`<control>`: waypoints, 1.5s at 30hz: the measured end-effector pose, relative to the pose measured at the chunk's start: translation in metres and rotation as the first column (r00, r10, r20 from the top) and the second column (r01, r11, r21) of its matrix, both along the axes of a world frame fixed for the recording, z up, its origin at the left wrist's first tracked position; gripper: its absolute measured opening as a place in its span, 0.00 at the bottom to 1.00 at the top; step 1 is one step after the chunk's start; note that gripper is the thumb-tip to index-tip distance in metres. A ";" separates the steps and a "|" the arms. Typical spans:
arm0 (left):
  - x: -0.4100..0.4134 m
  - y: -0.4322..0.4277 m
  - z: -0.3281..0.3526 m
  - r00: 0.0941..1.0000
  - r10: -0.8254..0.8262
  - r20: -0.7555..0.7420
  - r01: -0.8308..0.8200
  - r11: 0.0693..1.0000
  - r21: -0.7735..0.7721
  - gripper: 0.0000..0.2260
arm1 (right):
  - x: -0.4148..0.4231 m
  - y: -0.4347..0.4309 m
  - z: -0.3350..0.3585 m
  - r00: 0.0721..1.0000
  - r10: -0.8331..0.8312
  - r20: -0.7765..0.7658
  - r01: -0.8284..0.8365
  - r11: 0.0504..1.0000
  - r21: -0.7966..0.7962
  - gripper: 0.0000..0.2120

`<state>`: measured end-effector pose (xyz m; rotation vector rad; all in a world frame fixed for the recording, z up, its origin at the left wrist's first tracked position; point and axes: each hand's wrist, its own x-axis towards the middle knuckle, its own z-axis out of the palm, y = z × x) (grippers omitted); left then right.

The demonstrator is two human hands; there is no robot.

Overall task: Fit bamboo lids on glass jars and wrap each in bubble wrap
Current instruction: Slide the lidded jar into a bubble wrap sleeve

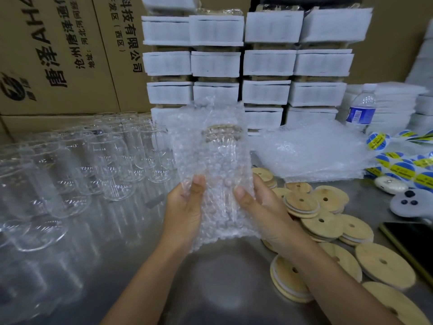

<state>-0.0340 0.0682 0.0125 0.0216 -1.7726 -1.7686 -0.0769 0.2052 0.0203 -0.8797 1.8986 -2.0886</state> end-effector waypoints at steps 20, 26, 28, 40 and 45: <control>-0.002 0.001 -0.006 0.992 -0.129 -0.001 0.129 0.991 -0.031 0.13 | -0.003 -0.004 -0.009 0.987 -0.144 0.072 0.155 0.974 -0.167 0.36; 0.005 -0.004 -0.006 0.992 -0.117 -0.043 0.116 0.993 -0.034 0.09 | 0.002 -0.011 -0.008 0.972 -0.216 0.092 0.229 0.957 -0.177 0.30; 0.005 -0.017 -0.003 0.992 -0.129 -0.009 0.129 0.991 -0.035 0.10 | -0.003 -0.016 0.002 0.966 -0.248 0.070 0.257 0.952 -0.167 0.27; -0.023 -0.075 -0.041 0.981 -0.041 0.191 0.013 0.989 0.147 0.07 | -0.129 -0.067 0.055 0.886 -0.459 -0.062 0.458 0.889 -0.026 0.34; -0.034 -0.077 -0.054 0.986 -0.035 0.165 0.003 0.982 0.188 0.07 | -0.192 -0.083 0.038 0.877 -0.479 -0.037 0.481 0.875 0.055 0.38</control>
